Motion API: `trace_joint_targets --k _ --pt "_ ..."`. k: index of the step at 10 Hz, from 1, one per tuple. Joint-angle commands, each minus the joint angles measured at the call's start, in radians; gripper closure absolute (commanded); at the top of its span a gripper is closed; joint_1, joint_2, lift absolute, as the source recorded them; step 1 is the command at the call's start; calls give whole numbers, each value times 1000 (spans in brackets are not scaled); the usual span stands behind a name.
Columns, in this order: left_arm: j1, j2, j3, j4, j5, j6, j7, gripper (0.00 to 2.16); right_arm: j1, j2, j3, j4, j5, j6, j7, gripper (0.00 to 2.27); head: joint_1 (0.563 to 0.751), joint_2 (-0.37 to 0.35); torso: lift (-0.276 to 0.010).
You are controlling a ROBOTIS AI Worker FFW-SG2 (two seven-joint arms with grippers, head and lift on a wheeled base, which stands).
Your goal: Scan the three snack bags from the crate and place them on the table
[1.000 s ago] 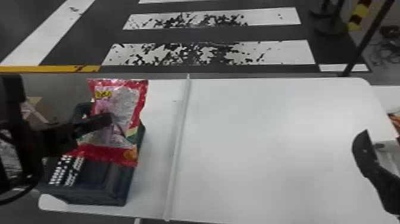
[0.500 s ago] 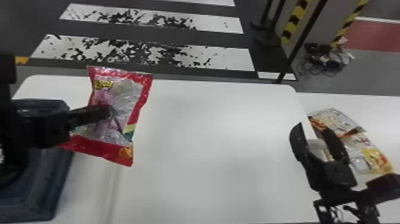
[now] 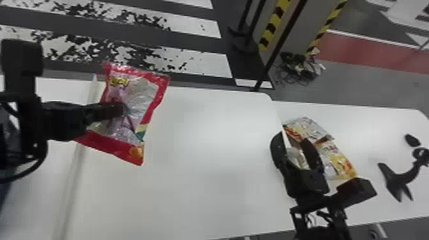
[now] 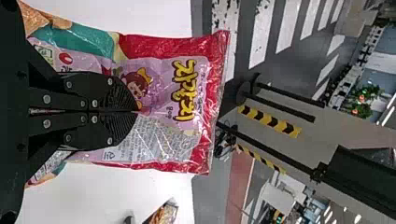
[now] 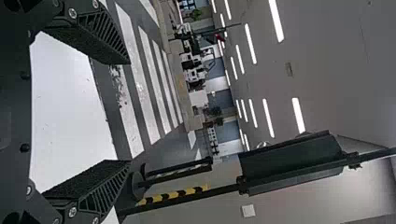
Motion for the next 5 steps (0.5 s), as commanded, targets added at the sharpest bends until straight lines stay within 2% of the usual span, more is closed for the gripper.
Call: trace_joint_targets --k 1,5 --pt "-11 -3 -56 102 8 -128 0 2047 1 2 0 -1 6 9 0 144 695 -319 -62" --pt "-5 -3 -236 326 7 -404 0 2047 -5 7 11 -1 12 9 0 144 695 -350 -62"
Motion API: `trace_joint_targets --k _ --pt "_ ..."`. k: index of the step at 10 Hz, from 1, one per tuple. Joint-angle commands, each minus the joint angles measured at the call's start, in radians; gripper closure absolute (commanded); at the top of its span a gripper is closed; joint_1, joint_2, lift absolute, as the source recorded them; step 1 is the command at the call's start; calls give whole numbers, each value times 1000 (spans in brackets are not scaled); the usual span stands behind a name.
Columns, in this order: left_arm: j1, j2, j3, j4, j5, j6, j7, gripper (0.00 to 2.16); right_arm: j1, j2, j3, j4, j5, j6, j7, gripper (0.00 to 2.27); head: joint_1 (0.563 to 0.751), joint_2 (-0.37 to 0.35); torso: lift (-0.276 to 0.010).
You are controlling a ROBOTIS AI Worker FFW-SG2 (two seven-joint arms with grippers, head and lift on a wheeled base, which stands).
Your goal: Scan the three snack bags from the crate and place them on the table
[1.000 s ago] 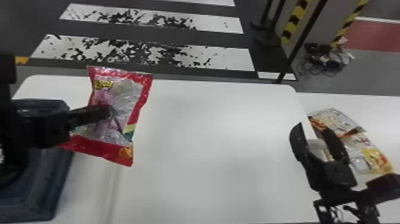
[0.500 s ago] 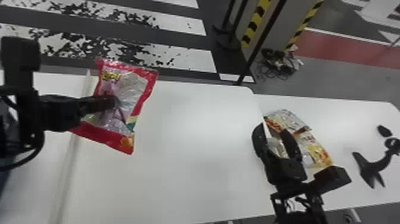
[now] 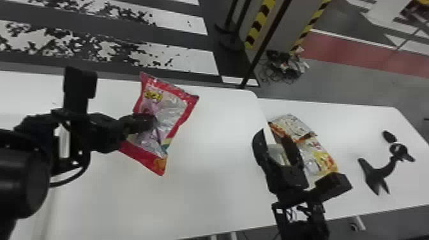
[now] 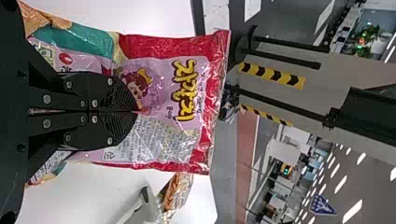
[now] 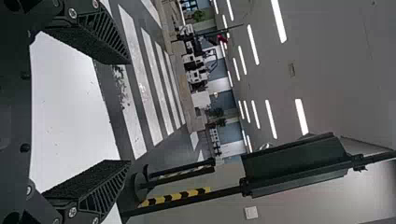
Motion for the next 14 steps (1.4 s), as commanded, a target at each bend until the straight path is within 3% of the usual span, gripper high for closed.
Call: trace_joint_targets --k 1,8,12,13,14 --pt "-3 -3 -62 87 0 -101 4 2047 -6 0 1 -1 0 0 0 144 695 -350 -62" --pt "-70 -3 -329 349 -9 -242 -24 2044 -13 1 4 2 -15 -31 0 144 695 -350 -62" --pt "-127 -3 -387 478 -16 -344 -10 2044 -2 0 22 1 -15 -61 2 144 695 -350 -62" --pt "-135 -3 -389 502 -16 -383 -4 1443 1 0 20 1 -17 -67 0 144 695 -350 -62" --pt "-156 -3 -399 525 -16 -396 -9 218 1 0 17 -1 -20 -74 2 144 695 -350 -62"
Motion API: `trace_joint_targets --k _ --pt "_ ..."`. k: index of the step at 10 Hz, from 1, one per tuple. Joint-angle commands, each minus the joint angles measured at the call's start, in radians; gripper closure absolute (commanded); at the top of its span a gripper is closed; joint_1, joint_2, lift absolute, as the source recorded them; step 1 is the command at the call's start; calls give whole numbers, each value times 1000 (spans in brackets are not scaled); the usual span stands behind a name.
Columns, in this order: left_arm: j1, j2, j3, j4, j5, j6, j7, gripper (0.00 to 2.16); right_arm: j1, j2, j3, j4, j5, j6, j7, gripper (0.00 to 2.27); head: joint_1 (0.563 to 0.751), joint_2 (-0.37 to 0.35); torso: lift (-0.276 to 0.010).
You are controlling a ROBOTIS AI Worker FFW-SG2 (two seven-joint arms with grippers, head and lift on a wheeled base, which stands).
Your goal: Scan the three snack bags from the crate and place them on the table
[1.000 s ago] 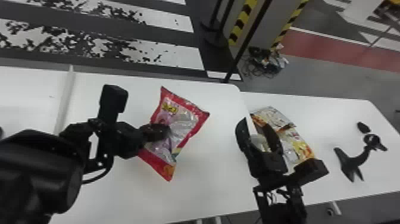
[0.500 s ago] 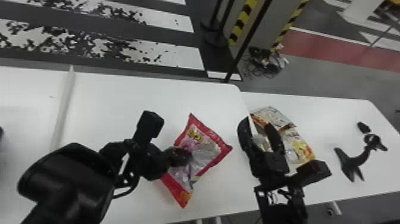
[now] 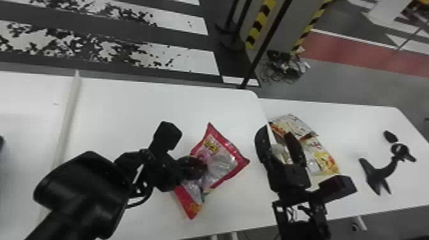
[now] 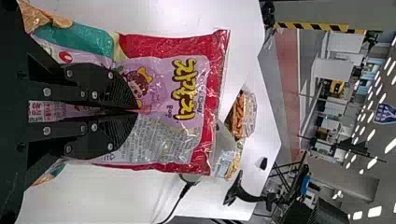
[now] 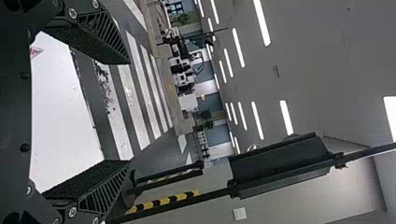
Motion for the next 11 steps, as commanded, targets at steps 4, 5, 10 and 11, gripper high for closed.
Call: trace_joint_targets --k 4,5,10,11 --pt "-24 -3 -6 4 2 21 -17 29 11 -3 -10 -6 -11 -7 0 144 695 -350 -62" --pt "-9 -3 14 -18 9 21 -12 29 22 -5 -14 -12 -13 -13 8 144 695 -350 -62" --pt "191 -3 244 -271 -4 -111 114 29 79 -6 -26 -34 -29 -62 25 127 695 -350 -62" --pt "238 -3 282 -335 -1 -117 146 33 83 -6 -19 -38 -28 -59 25 127 695 -350 -62"
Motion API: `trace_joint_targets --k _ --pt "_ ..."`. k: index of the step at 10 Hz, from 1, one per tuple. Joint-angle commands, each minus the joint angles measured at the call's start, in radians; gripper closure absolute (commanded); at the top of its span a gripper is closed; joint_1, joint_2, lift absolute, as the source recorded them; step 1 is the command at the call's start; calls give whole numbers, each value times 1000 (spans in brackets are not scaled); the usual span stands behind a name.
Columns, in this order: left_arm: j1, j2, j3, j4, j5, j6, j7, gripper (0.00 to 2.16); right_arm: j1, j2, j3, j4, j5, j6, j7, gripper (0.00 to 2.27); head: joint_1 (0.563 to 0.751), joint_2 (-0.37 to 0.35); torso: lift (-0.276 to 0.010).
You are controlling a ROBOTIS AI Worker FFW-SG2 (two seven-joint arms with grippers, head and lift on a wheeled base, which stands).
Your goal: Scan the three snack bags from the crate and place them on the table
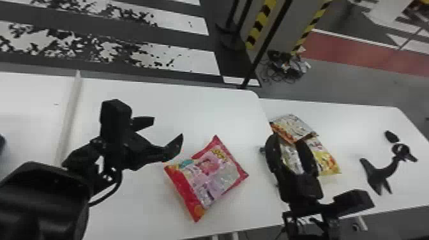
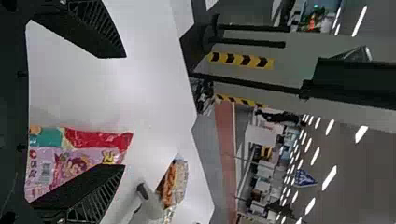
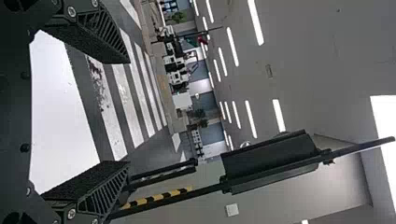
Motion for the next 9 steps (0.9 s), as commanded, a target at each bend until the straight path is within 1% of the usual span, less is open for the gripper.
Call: trace_joint_targets --k 1,2,4,5,6,7,8,9 --pt "81 -2 49 -105 2 -32 73 33 7 1 15 -5 7 0 0 127 695 -350 -62" --pt "126 -2 76 -148 2 -36 125 33 10 3 31 -6 15 0 0 134 695 -350 -62" --pt "188 -2 102 -183 -4 -42 229 36 13 6 69 -2 48 12 0 140 695 -350 -62" --pt "215 -2 103 -194 -30 -82 298 36 15 6 89 3 48 12 0 140 695 -350 -62" --pt "261 -2 126 -231 -65 -155 335 36 21 8 108 1 50 12 0 140 695 -350 -62" --pt "303 3 161 -266 -58 -256 334 36 26 6 117 1 55 9 0 140 695 -319 -62" --pt "346 11 186 -289 -47 -336 332 36 27 8 120 0 59 12 0 140 695 -285 -62" --pt "379 22 207 -285 -35 -425 324 36 35 8 144 -8 84 15 -2 140 695 -259 -62"
